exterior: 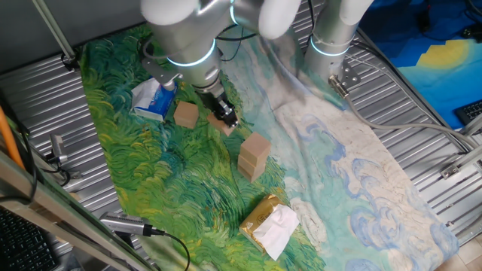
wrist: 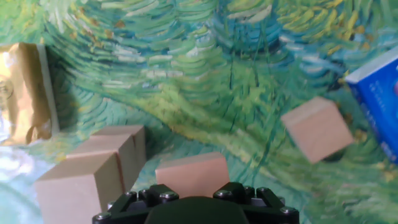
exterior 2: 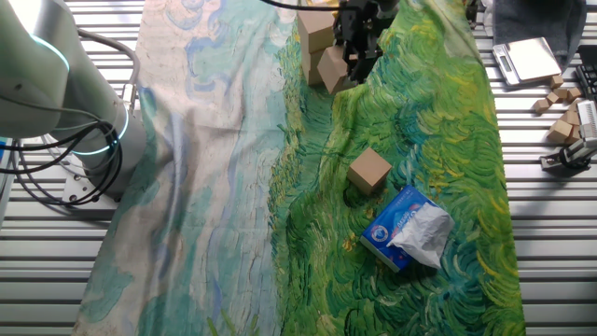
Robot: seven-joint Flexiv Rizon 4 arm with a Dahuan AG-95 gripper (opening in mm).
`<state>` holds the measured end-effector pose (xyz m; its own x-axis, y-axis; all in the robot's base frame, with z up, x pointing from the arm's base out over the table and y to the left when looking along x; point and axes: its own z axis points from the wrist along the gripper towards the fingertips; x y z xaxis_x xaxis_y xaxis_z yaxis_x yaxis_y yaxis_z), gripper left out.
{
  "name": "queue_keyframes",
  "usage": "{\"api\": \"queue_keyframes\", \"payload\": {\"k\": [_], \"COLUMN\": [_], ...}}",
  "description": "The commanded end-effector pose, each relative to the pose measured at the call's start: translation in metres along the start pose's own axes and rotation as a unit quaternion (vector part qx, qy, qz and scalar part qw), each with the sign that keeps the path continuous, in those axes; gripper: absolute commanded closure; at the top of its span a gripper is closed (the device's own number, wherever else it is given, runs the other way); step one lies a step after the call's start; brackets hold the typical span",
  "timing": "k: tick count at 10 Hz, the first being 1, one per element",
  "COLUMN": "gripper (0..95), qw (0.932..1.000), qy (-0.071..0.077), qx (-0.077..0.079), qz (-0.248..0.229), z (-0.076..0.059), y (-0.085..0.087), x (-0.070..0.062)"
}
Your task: Stack the blocks in a vertical line of five
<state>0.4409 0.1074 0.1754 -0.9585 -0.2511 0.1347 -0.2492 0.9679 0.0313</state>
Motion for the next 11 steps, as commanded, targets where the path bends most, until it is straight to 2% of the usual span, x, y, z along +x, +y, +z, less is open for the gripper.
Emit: {"api": "queue_keyframes", "payload": {"k": [1, 2, 4, 5, 7, 8, 11], "gripper": [95.0, 95.0, 95.0, 95.0, 95.0, 95.0, 95.0], "qw": [0.9996, 0.9996, 0.9991, 0.9990, 0.9989, 0.9986, 0.9964], "qy": [-0.028, -0.026, -0.024, -0.021, -0.023, -0.028, -0.027], "qx": [0.005, 0.010, 0.010, 0.010, 0.006, -0.001, -0.016], "qz": [0.006, -0.009, -0.032, -0.039, -0.040, -0.045, -0.079], "z": [-0.0007, -0.0007, -0.0007, -0.0007, -0.0007, -0.0007, -0.0007], "y": [-0.0008, -0.0008, -0.0008, -0.0008, -0.0008, -0.0008, -0.0008], "x": [0.0029, 0.0029, 0.0029, 0.0029, 0.0029, 0.0029, 0.0029]}}
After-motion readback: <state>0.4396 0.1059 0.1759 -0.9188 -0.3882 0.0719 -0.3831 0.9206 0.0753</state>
